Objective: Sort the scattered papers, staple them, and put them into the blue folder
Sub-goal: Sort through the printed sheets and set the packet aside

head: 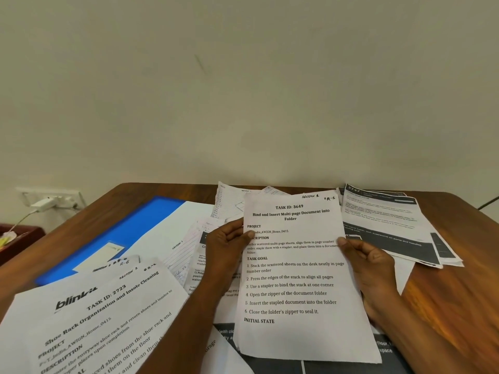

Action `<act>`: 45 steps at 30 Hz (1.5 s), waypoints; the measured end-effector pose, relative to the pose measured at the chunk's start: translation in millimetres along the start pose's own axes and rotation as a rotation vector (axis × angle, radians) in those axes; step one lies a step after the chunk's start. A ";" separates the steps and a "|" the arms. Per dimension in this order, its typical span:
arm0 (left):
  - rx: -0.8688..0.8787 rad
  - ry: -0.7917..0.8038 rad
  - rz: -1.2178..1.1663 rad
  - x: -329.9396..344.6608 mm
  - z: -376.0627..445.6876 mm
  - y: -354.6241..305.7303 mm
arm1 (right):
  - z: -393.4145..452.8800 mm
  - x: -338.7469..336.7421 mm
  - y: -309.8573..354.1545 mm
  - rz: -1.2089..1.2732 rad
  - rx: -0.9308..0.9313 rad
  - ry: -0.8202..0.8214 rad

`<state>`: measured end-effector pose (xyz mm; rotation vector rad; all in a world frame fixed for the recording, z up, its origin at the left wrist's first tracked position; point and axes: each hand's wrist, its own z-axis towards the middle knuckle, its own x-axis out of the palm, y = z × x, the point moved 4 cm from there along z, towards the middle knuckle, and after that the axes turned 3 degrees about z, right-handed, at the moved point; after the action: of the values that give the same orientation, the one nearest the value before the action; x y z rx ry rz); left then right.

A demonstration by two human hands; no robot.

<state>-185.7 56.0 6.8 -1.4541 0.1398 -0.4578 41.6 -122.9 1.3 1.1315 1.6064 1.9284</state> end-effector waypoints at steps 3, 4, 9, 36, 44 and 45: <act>0.003 0.001 -0.007 -0.1 -0.5 0.2 | -1.1 0.6 1.0 -0.007 -0.010 -0.005; 0.003 -0.001 -0.010 -0.1 -0.6 -0.2 | -0.9 0.6 1.1 -0.012 -0.007 -0.007; -0.007 -0.004 -0.024 0.3 -0.5 0.2 | -0.9 0.5 0.3 -0.007 0.019 -0.018; 0.017 -0.014 -0.015 2.5 -0.3 -0.9 | -5.8 -0.7 4.1 -0.032 -0.058 -0.049; 0.017 -0.030 -0.007 1.8 1.9 1.0 | -3.7 -1.0 2.9 -0.036 -0.069 -0.062; -0.002 -0.036 -0.004 0.6 3.4 3.1 | -3.8 -0.9 3.2 -0.031 -0.066 -0.064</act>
<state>-183.3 59.1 4.4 -1.4644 0.1084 -0.4347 39.8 -126.8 4.0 1.1238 1.5075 1.8917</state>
